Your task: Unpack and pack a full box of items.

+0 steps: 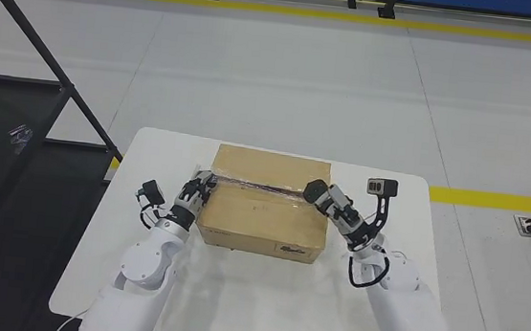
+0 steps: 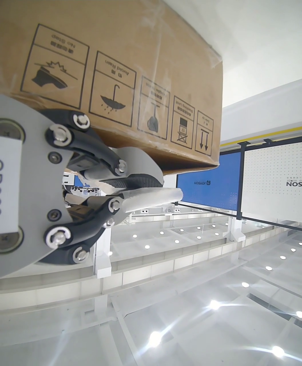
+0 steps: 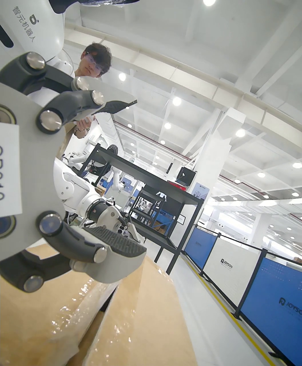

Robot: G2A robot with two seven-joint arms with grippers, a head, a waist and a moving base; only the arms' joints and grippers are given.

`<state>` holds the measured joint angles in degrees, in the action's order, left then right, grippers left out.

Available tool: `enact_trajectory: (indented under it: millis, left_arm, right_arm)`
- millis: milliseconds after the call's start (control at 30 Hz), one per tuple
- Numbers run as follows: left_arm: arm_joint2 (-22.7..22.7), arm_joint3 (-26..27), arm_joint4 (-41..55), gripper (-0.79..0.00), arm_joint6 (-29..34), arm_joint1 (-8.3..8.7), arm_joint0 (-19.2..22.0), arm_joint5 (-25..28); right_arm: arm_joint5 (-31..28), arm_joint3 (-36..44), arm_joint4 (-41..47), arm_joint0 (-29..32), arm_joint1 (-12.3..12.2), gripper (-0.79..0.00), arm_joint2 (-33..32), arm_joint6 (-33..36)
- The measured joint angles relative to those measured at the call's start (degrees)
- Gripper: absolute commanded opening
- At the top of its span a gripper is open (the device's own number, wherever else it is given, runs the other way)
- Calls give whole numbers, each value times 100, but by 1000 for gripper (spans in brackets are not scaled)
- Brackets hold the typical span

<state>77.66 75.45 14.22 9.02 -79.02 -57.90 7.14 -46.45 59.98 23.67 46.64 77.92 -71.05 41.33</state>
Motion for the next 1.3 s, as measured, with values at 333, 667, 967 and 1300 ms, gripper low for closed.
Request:
enact_trajectory:
  millis: [333,667,967,1300]
  left_arm:
    - [1,-4,-2,-785,22,-8,1,-19]
    - [-24,39,-11,-785,-6,-23,-23,-19]
    - [-30,59,-24,-785,13,-30,-36,-22]
    - [-12,105,-33,-785,16,-33,-72,-53]
  right_arm:
    - [301,960,-1871,374,-115,0,-99,-516]
    - [1480,1267,-3052,278,-118,0,180,-802]
    - [2412,1151,-3468,82,-44,0,380,-1571]
    - [2324,1026,-3295,-31,-13,0,394,-1743]
